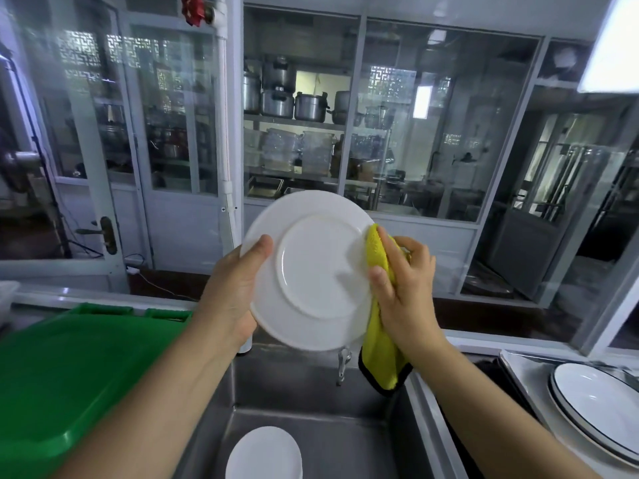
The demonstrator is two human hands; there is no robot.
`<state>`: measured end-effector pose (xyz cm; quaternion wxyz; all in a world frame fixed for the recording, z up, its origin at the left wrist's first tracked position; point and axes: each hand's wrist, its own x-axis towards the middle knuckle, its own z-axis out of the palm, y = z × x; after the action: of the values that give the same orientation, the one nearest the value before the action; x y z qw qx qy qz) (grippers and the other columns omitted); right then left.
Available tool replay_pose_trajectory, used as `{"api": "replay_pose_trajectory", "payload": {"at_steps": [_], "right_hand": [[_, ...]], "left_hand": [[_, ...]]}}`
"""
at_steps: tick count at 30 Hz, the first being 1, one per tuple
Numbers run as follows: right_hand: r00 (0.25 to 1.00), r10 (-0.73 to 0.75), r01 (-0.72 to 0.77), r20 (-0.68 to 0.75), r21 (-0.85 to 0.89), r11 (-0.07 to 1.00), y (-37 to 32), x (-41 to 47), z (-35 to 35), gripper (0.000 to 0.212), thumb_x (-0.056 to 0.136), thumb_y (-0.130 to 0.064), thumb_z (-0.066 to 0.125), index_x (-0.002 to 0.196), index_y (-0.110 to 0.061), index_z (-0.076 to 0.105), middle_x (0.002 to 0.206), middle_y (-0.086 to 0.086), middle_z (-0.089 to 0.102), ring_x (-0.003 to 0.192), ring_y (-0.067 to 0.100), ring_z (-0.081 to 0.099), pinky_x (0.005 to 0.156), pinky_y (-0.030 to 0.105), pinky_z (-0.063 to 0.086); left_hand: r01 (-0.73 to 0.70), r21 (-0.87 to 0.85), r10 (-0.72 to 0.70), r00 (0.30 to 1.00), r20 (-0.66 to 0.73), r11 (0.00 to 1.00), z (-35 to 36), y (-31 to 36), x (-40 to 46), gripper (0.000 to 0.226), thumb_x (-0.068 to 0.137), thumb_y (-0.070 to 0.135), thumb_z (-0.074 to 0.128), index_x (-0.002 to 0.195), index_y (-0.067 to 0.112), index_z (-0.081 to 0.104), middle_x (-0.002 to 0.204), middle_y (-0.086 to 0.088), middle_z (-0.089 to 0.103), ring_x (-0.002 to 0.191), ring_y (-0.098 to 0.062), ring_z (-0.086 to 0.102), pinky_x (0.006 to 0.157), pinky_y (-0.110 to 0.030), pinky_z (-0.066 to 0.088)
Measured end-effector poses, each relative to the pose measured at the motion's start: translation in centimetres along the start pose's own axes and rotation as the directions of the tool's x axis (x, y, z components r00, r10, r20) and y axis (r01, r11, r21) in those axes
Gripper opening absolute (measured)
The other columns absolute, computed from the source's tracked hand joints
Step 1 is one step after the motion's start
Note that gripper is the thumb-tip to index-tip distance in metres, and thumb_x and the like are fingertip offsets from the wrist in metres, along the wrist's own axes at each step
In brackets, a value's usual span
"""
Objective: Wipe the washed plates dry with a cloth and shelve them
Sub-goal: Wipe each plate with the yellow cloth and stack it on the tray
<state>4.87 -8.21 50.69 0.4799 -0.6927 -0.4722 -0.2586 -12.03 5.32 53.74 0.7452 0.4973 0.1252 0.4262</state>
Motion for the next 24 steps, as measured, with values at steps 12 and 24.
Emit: {"api": "replay_pose_trajectory", "payload": {"at_steps": [12, 24], "right_hand": [[0.958, -0.272, 0.284, 0.091, -0.451, 0.846, -4.5, -9.2, 5.9, 0.046, 0.100, -0.046, 0.036, 0.139, -0.021, 0.040, 0.116, 0.008, 0.042, 0.085, 0.028, 0.047, 0.075, 0.040, 0.041], [0.930, -0.202, 0.356, 0.308, -0.616, 0.703, 0.2, -14.6, -1.4, 0.072, 0.073, -0.016, 0.073, 0.137, -0.030, 0.043, 0.118, 0.007, 0.043, 0.085, 0.029, 0.042, 0.073, 0.041, 0.043]], "left_hand": [[0.237, -0.264, -0.281, 0.948, -0.146, 0.935, -2.9, -4.9, 1.4, 0.039, 0.093, 0.040, 0.051, 0.120, 0.012, 0.059, 0.110, -0.011, 0.069, 0.096, -0.025, 0.067, 0.072, -0.036, 0.055], [0.383, -0.224, -0.389, 0.921, 0.020, 0.896, 1.1, -10.0, 0.2, 0.030, 0.098, 0.036, 0.043, 0.110, 0.015, 0.060, 0.103, -0.004, 0.069, 0.094, -0.021, 0.065, 0.068, -0.031, 0.050]]}}
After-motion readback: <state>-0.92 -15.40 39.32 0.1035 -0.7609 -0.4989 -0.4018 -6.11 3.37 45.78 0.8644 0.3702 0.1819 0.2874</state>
